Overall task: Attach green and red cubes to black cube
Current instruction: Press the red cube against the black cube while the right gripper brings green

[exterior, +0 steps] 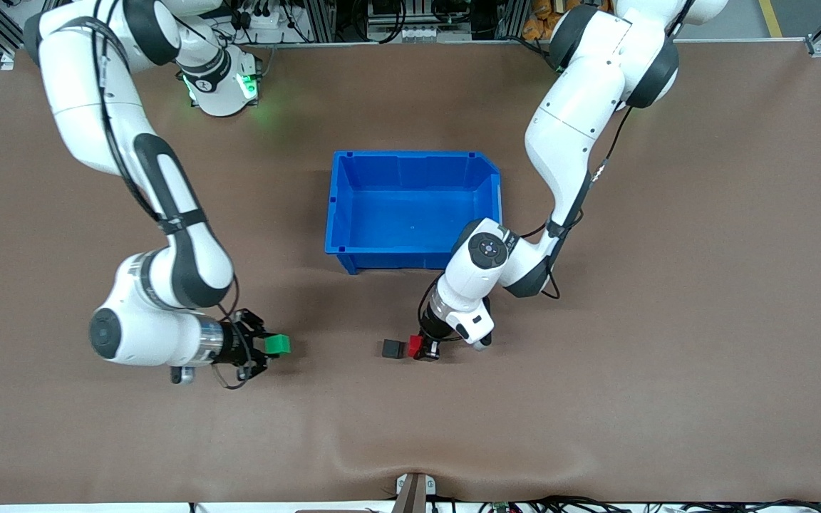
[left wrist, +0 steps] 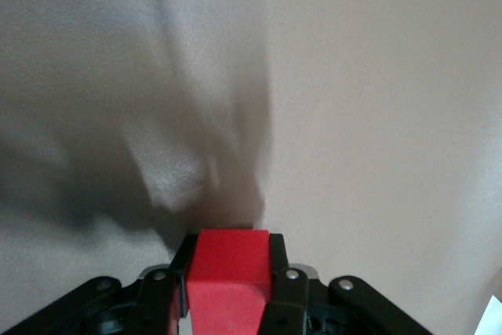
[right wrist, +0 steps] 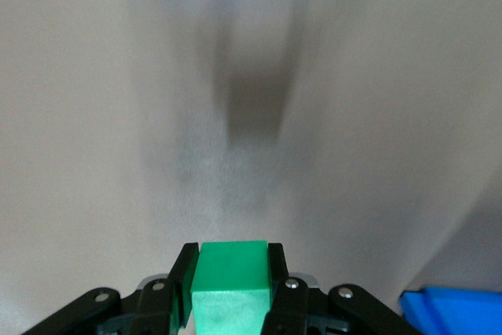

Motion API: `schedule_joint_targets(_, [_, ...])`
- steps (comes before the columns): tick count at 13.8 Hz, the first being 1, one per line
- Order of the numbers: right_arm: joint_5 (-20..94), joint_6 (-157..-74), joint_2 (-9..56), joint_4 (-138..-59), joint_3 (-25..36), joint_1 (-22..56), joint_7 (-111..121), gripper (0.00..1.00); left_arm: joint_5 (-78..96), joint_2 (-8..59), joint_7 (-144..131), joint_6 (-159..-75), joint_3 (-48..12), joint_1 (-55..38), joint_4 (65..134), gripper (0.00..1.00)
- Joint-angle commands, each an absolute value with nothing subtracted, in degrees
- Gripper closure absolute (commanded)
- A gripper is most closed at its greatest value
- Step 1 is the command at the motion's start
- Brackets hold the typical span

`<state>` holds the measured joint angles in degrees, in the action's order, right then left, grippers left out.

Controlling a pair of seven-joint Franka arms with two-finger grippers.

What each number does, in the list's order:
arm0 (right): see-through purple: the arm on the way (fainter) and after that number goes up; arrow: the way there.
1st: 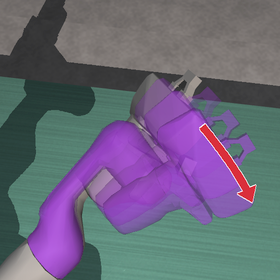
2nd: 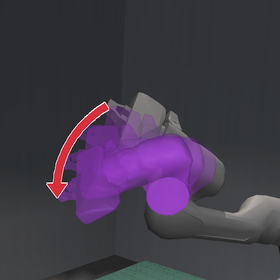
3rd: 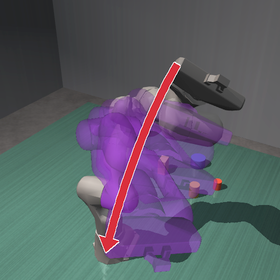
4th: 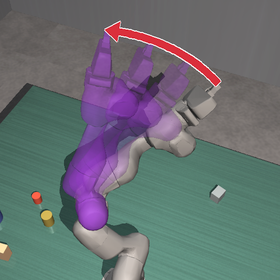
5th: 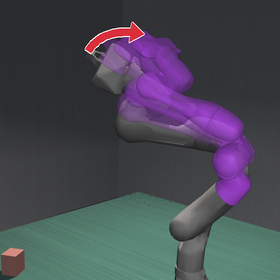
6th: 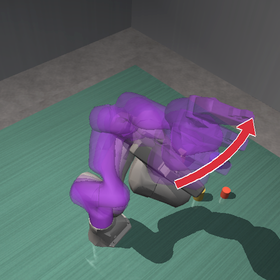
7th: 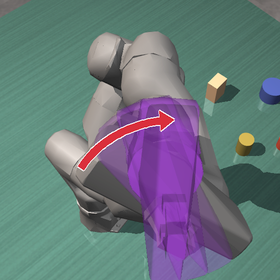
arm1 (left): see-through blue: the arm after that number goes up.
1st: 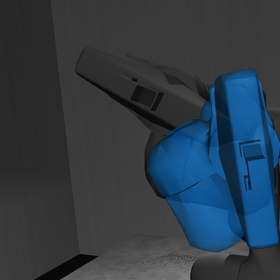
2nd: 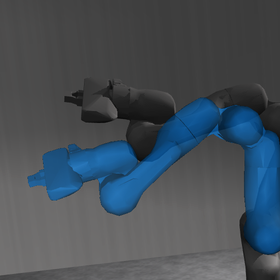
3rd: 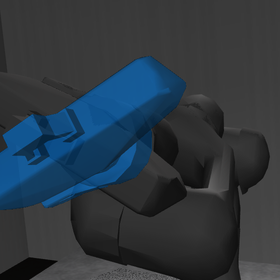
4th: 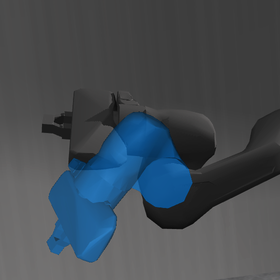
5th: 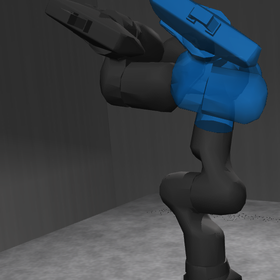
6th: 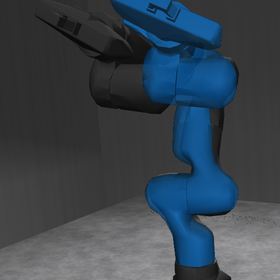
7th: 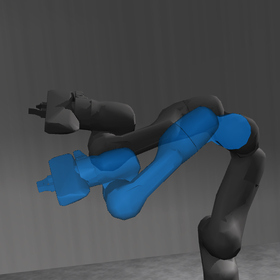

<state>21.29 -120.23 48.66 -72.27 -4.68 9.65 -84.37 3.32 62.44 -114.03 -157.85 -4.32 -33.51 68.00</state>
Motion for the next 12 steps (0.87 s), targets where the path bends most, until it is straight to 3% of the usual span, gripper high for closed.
schedule_joint_targets(1, [22.2,-122.7,50.7,-70.6,-4.3,12.2,-89.7,1.00,4.0,65.0,-114.1,-160.0,-3.3,-34.5,65.0,1.00])
schedule_joint_targets(12, [22.2,-134.3,55.3,-70.6,-4.3,20.6,-101.5,1.00,4.0,67.3,-113.6,-161.3,-1.1,-37.0,62.5,1.00])
